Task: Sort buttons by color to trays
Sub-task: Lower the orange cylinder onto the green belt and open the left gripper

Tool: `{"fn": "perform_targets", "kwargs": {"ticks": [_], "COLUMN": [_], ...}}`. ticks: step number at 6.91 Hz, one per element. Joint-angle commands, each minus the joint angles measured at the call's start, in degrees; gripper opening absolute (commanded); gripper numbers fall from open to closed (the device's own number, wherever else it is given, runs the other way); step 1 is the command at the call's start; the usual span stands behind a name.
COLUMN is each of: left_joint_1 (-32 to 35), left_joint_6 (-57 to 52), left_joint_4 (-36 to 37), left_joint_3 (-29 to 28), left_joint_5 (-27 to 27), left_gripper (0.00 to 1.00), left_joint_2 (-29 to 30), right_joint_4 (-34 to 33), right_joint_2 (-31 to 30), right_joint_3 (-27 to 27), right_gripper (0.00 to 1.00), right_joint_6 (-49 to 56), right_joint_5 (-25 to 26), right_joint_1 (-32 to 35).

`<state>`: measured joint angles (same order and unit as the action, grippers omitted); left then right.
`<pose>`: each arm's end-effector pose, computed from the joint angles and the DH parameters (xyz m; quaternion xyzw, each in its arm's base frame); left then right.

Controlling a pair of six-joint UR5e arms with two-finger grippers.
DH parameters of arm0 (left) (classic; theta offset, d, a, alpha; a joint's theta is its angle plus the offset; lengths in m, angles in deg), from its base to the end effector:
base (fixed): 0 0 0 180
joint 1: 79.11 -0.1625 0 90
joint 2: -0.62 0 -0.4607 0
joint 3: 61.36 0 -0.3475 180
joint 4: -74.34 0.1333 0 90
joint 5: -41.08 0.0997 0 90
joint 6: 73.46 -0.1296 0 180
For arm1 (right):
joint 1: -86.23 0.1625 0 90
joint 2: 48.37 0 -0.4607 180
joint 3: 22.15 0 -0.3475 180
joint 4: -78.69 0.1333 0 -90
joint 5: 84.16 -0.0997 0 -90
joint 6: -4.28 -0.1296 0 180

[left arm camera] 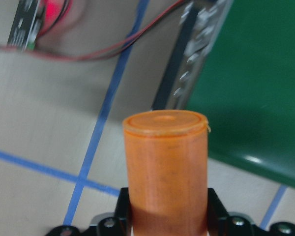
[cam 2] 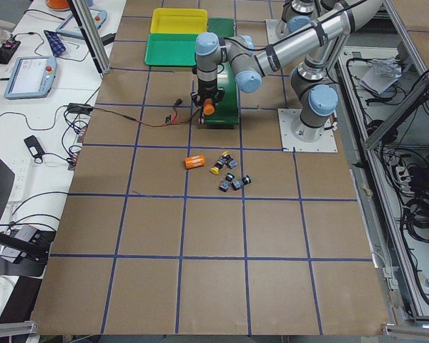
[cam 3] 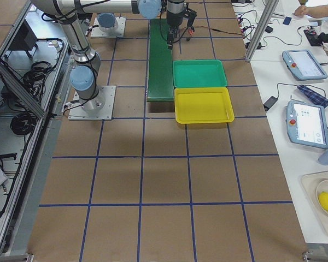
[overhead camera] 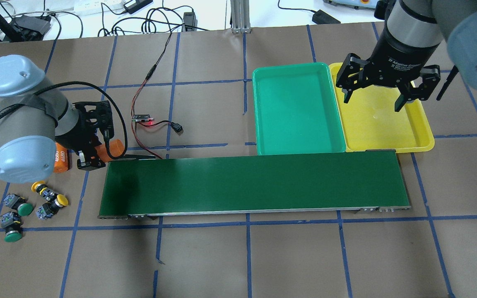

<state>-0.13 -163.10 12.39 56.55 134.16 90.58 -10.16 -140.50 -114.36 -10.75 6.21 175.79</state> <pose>-0.0462 -0.4236 0.3317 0.6333 0.7735 0.0197 0.0184 0.1292 -0.4283 0.4907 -0.1345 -0.9908 -0.0102 0.0046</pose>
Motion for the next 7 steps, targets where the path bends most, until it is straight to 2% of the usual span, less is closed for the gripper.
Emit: {"fn": "perform_targets", "kwargs": {"ticks": [1, 2, 3, 4, 5, 6, 7], "left_joint_1": [4.4, 4.9, 5.4, 5.7, 5.1, 5.3, 5.5], "left_joint_6": [-4.7, -5.0, -4.8, -4.4, -4.3, -3.3, -2.5], "left_joint_4": [-0.1, 1.4, 3.5, 6.1, 9.3, 9.4, 9.3], "left_joint_3": [1.4, 3.1, 4.8, 9.1, 10.8, 11.0, 10.9], "left_joint_5": [-0.7, -0.9, -6.4, -8.2, -8.4, -8.5, -7.6], "left_gripper": [0.05, 0.09, 0.13, 0.19, 0.71, 1.0, 1.0], "left_joint_2": [-1.4, -0.6, -0.2, -1.3, -1.8, -1.7, -2.2], "right_joint_4": [0.2, 0.2, 0.3, 0.3, 0.2, 0.1, -0.3], "right_joint_2": [0.0, 0.0, 0.1, 0.1, 0.2, 0.3, 0.3], "right_joint_3": [-0.1, -0.1, -0.1, -0.3, -0.6, -0.6, -0.6], "right_gripper": [1.0, 1.0, 1.0, 1.0, 1.0, 1.0, 1.0], "right_joint_6": [0.1, 0.1, 0.1, 0.1, 0.0, 0.0, 0.1], "right_joint_5": [0.4, 0.2, 0.5, 0.5, 0.3, 0.7, 0.4], "right_joint_1": [0.0, 0.0, 0.0, 0.0, 0.0, 0.0, -0.1]}}
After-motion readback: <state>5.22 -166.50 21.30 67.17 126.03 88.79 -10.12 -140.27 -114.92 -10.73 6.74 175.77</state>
